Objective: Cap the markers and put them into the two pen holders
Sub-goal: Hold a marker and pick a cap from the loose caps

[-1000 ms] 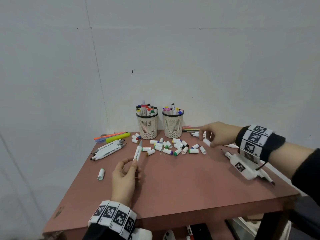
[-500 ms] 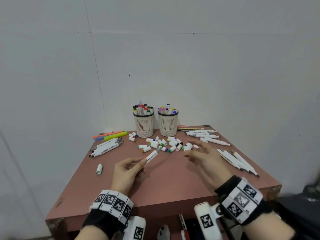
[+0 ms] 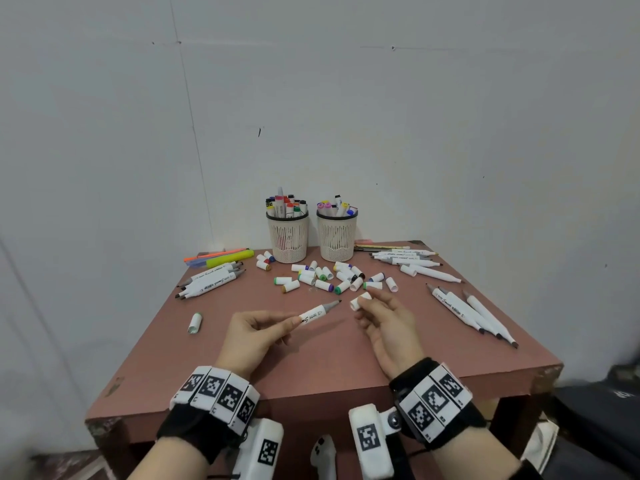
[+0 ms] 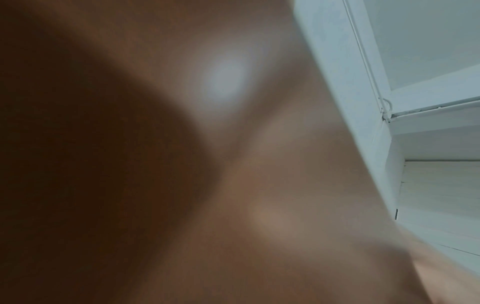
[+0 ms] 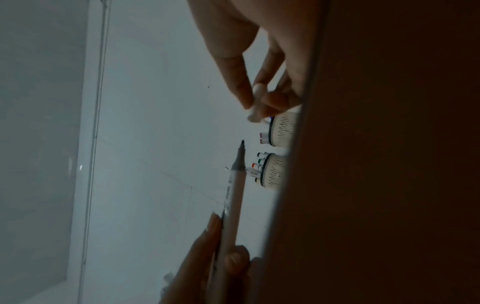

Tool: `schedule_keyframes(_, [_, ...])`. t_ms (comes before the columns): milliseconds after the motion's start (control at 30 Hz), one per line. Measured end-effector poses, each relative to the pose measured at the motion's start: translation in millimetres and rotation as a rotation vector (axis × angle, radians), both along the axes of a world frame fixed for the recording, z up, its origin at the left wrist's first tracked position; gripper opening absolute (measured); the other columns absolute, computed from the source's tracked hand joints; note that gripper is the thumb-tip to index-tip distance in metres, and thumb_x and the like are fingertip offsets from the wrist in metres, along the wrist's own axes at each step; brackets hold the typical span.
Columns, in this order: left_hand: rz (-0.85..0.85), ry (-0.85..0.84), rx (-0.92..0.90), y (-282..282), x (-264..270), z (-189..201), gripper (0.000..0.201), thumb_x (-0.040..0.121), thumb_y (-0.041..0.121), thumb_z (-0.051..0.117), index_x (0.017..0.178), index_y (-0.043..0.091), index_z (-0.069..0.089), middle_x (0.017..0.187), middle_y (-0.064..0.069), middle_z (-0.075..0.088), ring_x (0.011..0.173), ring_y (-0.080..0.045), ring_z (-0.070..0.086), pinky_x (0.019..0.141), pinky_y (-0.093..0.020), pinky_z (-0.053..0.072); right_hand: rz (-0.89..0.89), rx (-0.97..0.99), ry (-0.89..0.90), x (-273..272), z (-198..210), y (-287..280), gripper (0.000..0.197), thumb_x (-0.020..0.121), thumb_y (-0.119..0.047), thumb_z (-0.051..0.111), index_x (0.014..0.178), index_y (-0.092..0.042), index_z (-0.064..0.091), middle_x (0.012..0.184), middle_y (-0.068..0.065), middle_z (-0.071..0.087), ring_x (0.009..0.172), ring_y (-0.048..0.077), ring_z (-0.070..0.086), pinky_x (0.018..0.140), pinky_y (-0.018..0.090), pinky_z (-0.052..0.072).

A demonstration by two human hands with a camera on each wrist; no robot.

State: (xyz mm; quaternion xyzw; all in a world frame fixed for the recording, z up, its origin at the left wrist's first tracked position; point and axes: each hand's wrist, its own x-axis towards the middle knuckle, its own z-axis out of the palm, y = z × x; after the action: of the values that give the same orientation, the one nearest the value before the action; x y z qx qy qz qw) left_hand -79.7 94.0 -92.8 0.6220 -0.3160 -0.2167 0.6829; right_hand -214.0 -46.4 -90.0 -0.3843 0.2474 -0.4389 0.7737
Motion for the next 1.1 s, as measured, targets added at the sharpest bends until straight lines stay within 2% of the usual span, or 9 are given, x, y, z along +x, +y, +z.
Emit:
schedule_keyframes(200, [-0.050, 0.043, 0.058, 1.7, -1.7, 1.4, 0.004, 0.075, 0.008, 0.075, 0.074, 0.010, 0.078, 0.055, -0.012, 0.059, 0.043, -0.016, 0.047, 0.039, -0.019, 0.037, 0.044, -0.145, 0.085, 0.7, -2.1, 3.8, 0.023, 0.082, 0.006, 0.065, 0.102, -0.005, 0.060, 0.070, 0.009, 0.066, 0.059, 0.015, 0.057, 0.061, 0.027, 0.042])
schedule_keyframes(300, [-0.051, 0.046, 0.057, 1.5, -2.6, 1.6, 0.004, 0.076, 0.005, 0.073, 0.077, 0.008, 0.077, 0.055, -0.011, 0.060, 0.041, -0.013, 0.048, 0.038, -0.016, 0.038, 0.054, -0.186, 0.119, 1.7, -4.0, 3.8, 0.025, 0.080, 0.006, 0.067, 0.102, -0.004, 0.060, 0.072, 0.010, 0.068, 0.060, 0.017, 0.058, 0.059, 0.028, 0.042])
schedule_keyframes(400, [-0.054, 0.042, 0.052, 0.8, -2.2, 0.9, 0.006, 0.075, 0.006, 0.074, 0.076, 0.011, 0.078, 0.057, -0.013, 0.061, 0.043, -0.013, 0.050, 0.040, -0.017, 0.040, 0.074, -0.248, 0.182, 2.6, -5.0, 5.4, 0.024, 0.076, 0.006, 0.070, 0.094, -0.005, 0.059, 0.075, 0.013, 0.069, 0.059, 0.020, 0.060, 0.056, 0.027, 0.044])
schedule_keyframes(533, [-0.081, 0.014, 0.054, 0.9, -0.5, -0.7, 0.007, 0.071, 0.009, 0.076, 0.075, 0.014, 0.079, 0.063, -0.018, 0.066, 0.051, -0.017, 0.056, 0.047, -0.021, 0.047, 0.152, -0.314, 0.198, 1.7, -7.0, 7.8, 0.020, 0.079, 0.008, 0.067, 0.091, -0.005, 0.057, 0.069, 0.013, 0.068, 0.054, 0.019, 0.061, 0.055, 0.028, 0.050])
schedule_keyframes(633, [-0.083, 0.008, 0.049, 1.4, -0.3, -0.9, 0.007, 0.069, 0.008, 0.077, 0.073, 0.014, 0.078, 0.060, -0.017, 0.066, 0.049, -0.016, 0.057, 0.048, -0.021, 0.048, 0.211, -0.367, 0.213, 0.6, -8.6, 7.7, 0.013, 0.084, 0.006, 0.063, 0.094, -0.002, 0.061, 0.066, 0.011, 0.068, 0.052, 0.016, 0.061, 0.055, 0.027, 0.052])
schedule_keyframes(767, [-0.068, 0.019, 0.056, 2.1, -0.2, -1.6, 0.012, 0.061, 0.015, 0.079, 0.072, 0.011, 0.078, 0.059, -0.018, 0.065, 0.048, -0.017, 0.056, 0.048, -0.023, 0.047, 0.255, -0.431, 0.247, 0.9, -10.6, 7.2, 0.010, 0.086, 0.007, 0.060, 0.094, 0.002, 0.063, 0.064, 0.011, 0.067, 0.052, 0.015, 0.061, 0.057, 0.029, 0.053])
schedule_keyframes(900, [-0.060, 0.054, 0.045, 0.2, -3.9, -0.2, 0.006, 0.070, -0.002, 0.076, 0.074, 0.003, 0.074, 0.055, -0.015, 0.063, 0.041, -0.011, 0.052, 0.041, -0.018, 0.042, 0.281, -0.435, 0.276, 2.0, -12.1, 5.1, 0.013, 0.088, 0.010, 0.055, 0.093, 0.001, 0.063, 0.064, 0.015, 0.067, 0.052, 0.017, 0.062, 0.054, 0.025, 0.054])
schedule_keyframes(1100, [-0.053, 0.071, 0.042, -1.6, -5.4, 0.2, 0.006, 0.073, -0.004, 0.074, 0.079, -0.002, 0.072, 0.053, -0.013, 0.062, 0.040, -0.009, 0.052, 0.041, -0.016, 0.042, 0.282, -0.426, 0.271, 4.6, -12.3, 5.1, 0.013, 0.089, 0.009, 0.054, 0.092, -0.001, 0.062, 0.065, 0.014, 0.067, 0.052, 0.017, 0.063, 0.054, 0.024, 0.055])
